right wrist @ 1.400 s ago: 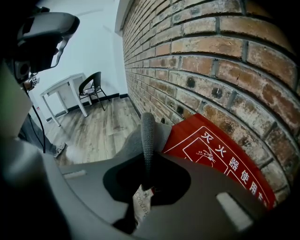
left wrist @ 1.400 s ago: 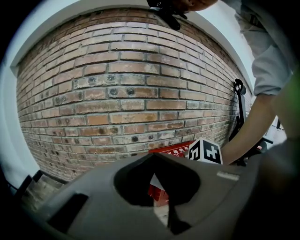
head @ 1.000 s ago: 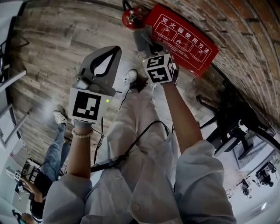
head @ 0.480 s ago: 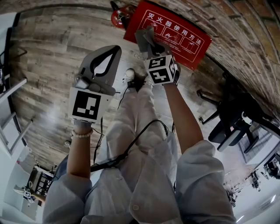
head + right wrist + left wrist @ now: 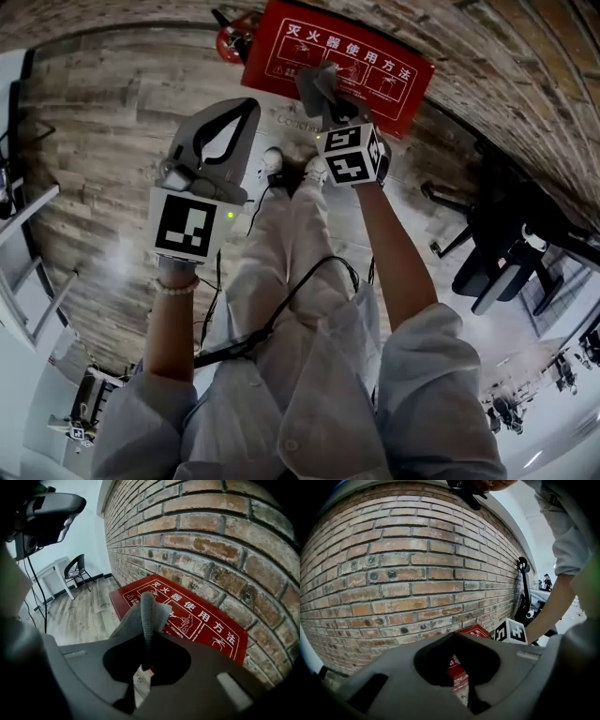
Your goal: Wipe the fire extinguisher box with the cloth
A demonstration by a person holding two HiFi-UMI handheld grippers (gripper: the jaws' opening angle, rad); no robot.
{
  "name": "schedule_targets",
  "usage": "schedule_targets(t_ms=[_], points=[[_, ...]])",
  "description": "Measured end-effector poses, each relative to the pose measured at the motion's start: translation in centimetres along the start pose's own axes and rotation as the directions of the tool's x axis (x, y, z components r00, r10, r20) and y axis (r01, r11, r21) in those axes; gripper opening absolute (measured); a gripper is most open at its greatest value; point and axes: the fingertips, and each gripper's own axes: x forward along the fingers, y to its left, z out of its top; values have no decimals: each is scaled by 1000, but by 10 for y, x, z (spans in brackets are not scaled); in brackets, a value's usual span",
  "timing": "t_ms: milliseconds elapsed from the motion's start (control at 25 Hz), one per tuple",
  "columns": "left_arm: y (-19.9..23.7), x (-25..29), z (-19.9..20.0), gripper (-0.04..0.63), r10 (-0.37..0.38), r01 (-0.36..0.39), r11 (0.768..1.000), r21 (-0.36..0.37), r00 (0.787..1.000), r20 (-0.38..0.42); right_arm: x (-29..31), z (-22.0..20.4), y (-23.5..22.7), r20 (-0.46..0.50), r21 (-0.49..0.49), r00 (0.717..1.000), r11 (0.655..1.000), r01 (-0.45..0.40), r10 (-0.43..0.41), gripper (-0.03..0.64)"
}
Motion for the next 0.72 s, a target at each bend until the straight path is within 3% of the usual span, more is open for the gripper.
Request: schedule_targets(t_ms=[720], points=[[-36,25,13,-2,-66,66,997,35,998,-2,-41,-61,-59,-39,112,994,988,109,-105,20]])
